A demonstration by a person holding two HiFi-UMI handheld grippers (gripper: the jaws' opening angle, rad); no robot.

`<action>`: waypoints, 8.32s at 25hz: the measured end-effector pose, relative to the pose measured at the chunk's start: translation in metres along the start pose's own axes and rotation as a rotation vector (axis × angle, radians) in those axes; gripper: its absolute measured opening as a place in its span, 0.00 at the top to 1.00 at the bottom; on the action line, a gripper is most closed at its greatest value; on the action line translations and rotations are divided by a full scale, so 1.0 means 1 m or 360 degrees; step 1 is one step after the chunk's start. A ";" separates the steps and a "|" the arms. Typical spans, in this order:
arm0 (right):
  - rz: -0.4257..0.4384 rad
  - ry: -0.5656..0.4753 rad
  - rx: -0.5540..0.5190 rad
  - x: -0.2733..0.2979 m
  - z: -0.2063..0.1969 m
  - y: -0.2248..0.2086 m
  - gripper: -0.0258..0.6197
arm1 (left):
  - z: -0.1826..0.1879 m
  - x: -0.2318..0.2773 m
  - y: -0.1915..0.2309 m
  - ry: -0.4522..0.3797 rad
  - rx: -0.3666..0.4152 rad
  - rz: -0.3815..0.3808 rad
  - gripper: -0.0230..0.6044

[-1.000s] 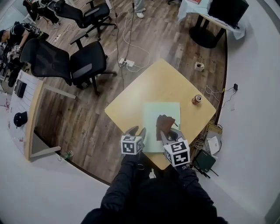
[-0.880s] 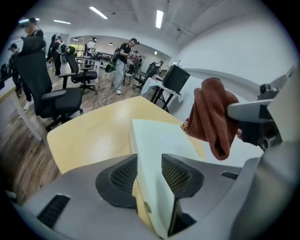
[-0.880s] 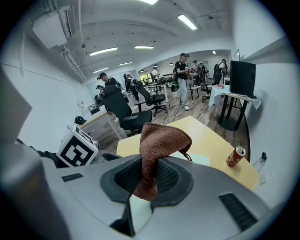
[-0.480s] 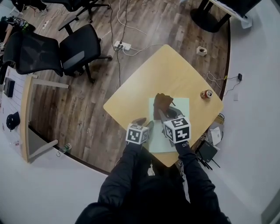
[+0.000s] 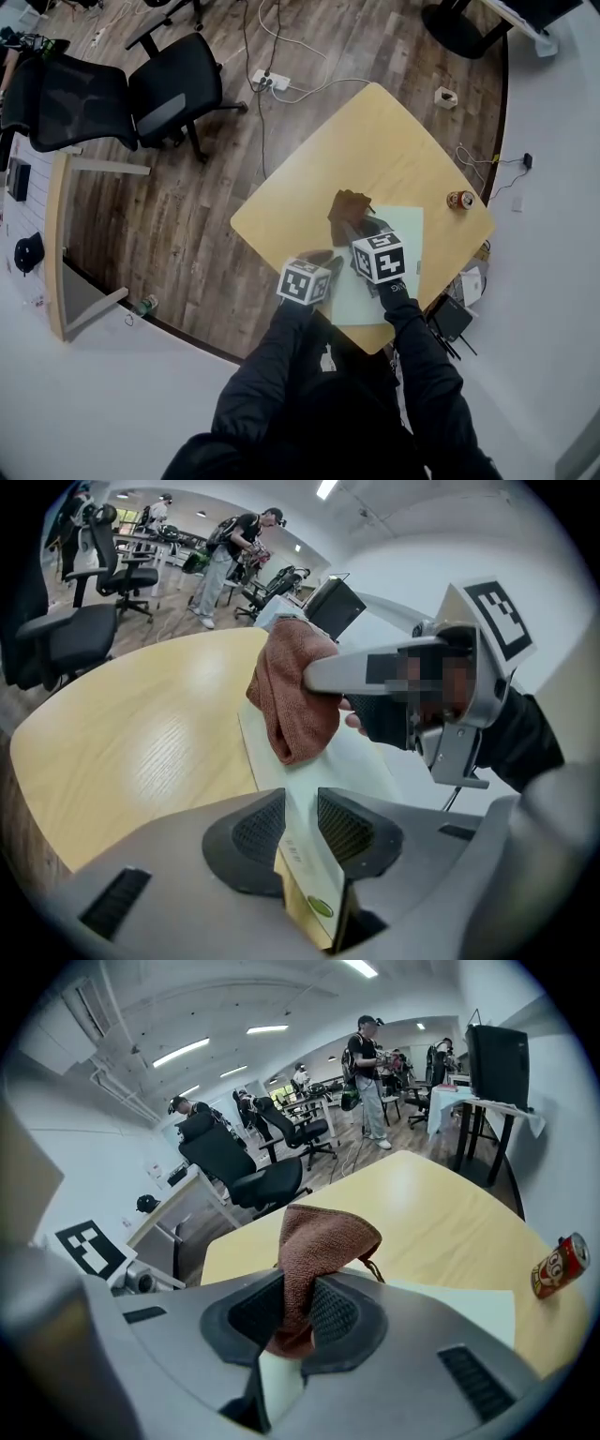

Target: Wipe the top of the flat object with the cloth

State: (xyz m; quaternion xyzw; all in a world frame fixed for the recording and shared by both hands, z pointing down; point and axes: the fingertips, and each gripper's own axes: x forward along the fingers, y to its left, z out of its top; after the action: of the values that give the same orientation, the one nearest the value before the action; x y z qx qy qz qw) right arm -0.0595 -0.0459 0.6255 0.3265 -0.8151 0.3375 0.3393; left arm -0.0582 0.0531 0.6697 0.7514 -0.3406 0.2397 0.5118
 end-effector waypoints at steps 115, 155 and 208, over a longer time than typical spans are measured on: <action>0.0081 0.0118 0.0122 -0.067 -0.142 0.008 0.85 | -0.007 0.001 -0.002 -0.0068 -0.0107 0.0184 0.77; -0.0096 -0.0059 0.0009 -0.072 -0.046 -0.056 0.85 | -0.006 0.001 -0.003 -0.0091 -0.0141 0.0148 0.77; 0.0052 -0.0037 0.0159 -0.136 -0.186 0.009 0.85 | -0.007 0.002 -0.003 -0.0097 -0.0161 0.0234 0.77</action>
State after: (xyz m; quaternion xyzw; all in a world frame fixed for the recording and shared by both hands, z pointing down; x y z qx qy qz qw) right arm 0.0710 0.1435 0.6184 0.3336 -0.8063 0.3793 0.3076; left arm -0.0552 0.0603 0.6718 0.7046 -0.4219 0.2362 0.5195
